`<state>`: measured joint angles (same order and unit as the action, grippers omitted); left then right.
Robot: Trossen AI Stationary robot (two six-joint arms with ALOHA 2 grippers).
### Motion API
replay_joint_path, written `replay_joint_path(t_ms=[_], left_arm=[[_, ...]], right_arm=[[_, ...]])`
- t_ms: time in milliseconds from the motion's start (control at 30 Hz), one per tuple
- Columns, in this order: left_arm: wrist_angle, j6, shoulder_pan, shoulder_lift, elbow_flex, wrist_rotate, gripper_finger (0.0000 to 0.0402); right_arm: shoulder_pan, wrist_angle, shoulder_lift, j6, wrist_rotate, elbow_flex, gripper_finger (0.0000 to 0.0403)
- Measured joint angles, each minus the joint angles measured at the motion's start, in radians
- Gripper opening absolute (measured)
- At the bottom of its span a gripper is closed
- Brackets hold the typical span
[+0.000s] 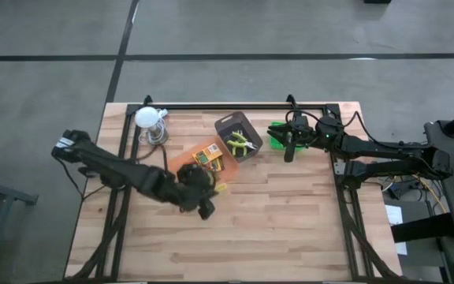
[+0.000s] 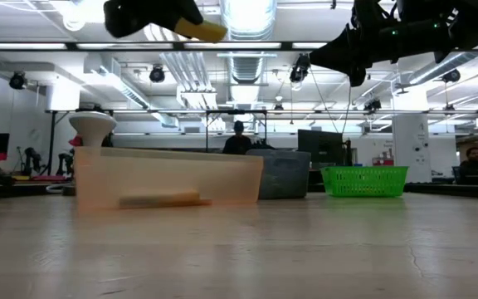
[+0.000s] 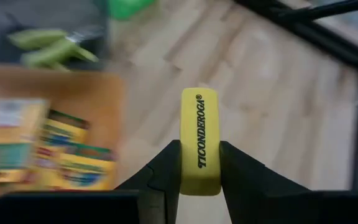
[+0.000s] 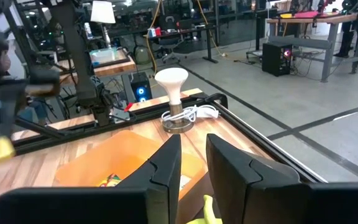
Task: Pick & Place School Supplies
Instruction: Put the yellow eraser into the green bin
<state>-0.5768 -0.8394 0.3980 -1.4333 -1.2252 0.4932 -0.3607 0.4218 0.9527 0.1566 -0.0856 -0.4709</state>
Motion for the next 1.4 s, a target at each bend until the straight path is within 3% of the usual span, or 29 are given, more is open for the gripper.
replay_joint_path(t_ms=[133, 467, 1000, 1267, 1400], left_arm=[[-0.141, 0.137, -0.057, -0.001, -0.103, -0.008, 0.0099], [-0.153, 0.367, -0.154, -0.004, -0.254, -0.066, 0.0099], [-0.165, 0.376, -0.220, -0.009, -0.241, -0.110, 0.0099], [-0.165, 0.376, -0.228, -0.009, -0.241, -0.110, 0.0099], [-0.165, 0.376, -0.236, -0.009, -0.240, -0.109, 0.0099]], right_arm=[[0.000, 0.000, 0.000, 0.000, 0.000, 0.000, 0.0079], [0.000, 0.001, 0.000, 0.000, 0.000, 0.000, 0.0081], [-0.006, 0.019, 0.000, 0.004, 0.009, 0.000, 0.0076], [-0.004, 0.017, 0.000, 0.199, -0.062, 0.000, 0.0086], [-0.001, 0.017, 0.000, 0.382, -0.086, 0.000, 0.0084]])
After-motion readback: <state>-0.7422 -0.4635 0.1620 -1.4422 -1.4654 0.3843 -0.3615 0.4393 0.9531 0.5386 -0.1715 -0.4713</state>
